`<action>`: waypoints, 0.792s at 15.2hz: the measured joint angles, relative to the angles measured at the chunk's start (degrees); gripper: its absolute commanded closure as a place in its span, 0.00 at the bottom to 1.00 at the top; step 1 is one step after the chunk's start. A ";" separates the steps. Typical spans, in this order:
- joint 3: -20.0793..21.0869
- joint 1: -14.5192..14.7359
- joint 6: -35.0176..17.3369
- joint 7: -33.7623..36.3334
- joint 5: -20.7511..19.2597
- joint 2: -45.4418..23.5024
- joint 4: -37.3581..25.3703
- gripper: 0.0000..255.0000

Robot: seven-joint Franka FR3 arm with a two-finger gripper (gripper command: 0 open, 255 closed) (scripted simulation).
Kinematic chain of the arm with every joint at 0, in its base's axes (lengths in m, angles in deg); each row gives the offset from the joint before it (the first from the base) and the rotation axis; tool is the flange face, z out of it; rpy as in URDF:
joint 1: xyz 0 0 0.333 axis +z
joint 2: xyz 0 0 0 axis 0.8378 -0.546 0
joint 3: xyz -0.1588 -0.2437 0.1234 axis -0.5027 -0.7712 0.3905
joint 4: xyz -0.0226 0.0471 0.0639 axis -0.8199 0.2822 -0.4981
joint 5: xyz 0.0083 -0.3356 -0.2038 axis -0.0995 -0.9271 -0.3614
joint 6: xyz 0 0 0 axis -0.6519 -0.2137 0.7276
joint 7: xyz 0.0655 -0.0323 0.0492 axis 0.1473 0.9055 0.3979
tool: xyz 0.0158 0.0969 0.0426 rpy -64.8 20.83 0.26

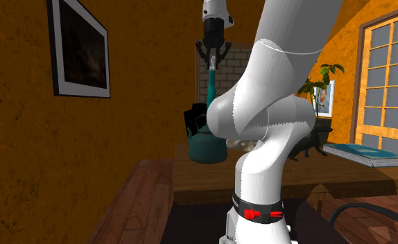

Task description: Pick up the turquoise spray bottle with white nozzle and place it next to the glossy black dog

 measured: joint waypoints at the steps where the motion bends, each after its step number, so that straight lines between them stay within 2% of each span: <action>1: -0.06 -0.02 0.76 0.05 -0.05 -0.32 -1.07 1.00; 12: -0.35 -0.30 8.43 0.80 -0.47 -5.28 -13.71 1.00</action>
